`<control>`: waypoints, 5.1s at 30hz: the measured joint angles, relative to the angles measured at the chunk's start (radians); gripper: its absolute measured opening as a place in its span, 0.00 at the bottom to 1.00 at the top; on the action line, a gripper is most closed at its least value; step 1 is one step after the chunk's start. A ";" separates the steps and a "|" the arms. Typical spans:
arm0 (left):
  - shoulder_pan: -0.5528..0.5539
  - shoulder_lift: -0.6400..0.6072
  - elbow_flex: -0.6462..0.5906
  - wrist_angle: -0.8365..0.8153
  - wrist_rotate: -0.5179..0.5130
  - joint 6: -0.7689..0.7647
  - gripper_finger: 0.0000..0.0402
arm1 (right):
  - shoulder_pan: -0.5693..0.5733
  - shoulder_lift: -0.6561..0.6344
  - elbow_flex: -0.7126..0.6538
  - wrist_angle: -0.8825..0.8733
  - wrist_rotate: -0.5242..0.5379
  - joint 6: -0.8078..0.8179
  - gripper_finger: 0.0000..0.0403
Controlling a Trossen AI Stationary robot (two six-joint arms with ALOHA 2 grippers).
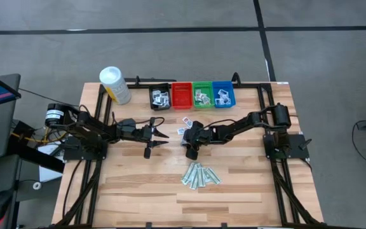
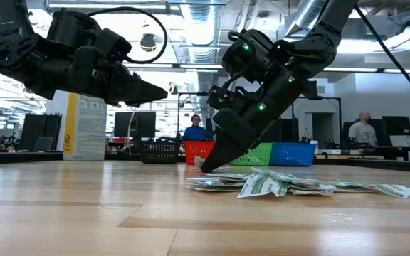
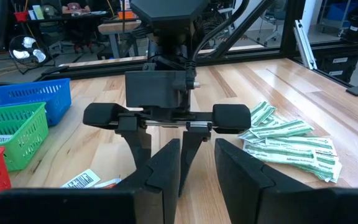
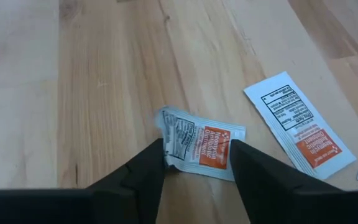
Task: Pick & Place First Aid Supplies
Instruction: Put the orange ointment pack into the green bin
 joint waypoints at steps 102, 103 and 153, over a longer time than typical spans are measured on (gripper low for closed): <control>0.000 0.000 0.000 0.000 0.000 0.000 0.25 | 0.024 -0.034 -0.002 -0.190 0.187 0.281 0.15; 0.000 0.000 0.000 0.000 0.000 0.000 0.25 | 0.024 -0.045 -0.003 -0.192 0.187 0.281 0.15; 0.000 0.000 0.000 0.000 0.000 0.000 0.25 | -0.277 -0.229 -0.002 -0.187 0.694 0.166 0.15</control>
